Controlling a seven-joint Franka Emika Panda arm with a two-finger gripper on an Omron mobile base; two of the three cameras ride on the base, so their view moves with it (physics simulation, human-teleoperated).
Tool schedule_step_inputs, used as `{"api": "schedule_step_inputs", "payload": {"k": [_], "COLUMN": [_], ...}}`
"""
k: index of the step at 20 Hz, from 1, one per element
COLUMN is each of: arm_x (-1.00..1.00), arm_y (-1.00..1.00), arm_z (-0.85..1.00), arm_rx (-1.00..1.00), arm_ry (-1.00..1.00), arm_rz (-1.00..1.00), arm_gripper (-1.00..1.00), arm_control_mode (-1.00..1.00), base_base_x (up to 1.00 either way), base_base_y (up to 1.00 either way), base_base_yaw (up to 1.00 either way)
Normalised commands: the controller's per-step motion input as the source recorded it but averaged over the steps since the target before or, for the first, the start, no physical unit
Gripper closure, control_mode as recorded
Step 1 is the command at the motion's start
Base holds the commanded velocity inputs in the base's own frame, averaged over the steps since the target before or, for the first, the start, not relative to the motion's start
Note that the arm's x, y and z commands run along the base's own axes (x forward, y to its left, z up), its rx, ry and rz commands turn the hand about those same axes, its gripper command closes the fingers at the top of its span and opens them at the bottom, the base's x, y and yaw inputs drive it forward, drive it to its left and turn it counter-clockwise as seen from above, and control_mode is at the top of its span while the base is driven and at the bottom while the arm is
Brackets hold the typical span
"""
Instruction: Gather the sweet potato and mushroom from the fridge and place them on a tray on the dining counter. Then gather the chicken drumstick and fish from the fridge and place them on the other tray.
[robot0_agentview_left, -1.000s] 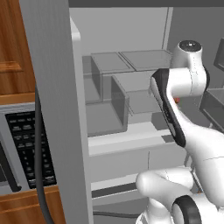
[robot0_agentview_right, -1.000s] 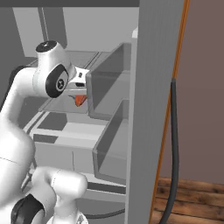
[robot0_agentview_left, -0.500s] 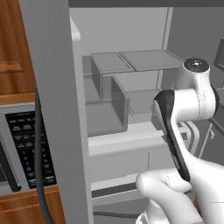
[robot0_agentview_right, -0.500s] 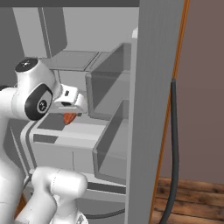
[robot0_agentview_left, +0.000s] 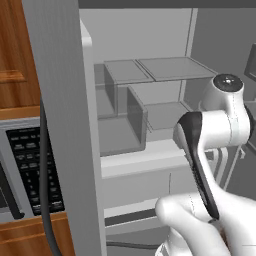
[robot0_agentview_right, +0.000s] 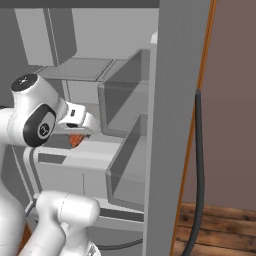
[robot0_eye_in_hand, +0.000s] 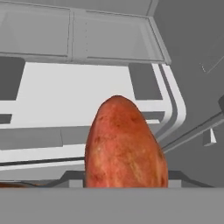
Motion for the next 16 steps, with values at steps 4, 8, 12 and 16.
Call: {"api": "schedule_step_inputs", "payload": {"k": [4,8,12,16], "arm_x": [-0.69,-0.66,-0.16,0.00], "arm_y": [0.00,0.00,0.00,0.00], "arm_z": [0.00,0.00,0.00,0.00], "arm_rx": [0.00,0.00,0.00,0.00], "arm_ry": [-0.15,-0.16,-0.03,0.00], "arm_rz": [-0.05,-0.04,-0.01,0.00], "arm_gripper": [1.00,1.00,1.00,1.00], "arm_control_mode": [-1.00,-1.00,1.00,1.00], "base_base_x": [0.00,0.00,-0.56,-0.94], "base_base_y": [0.00,0.00,0.06,0.16], "base_base_yaw": [0.00,0.00,-0.07,-0.18]}}
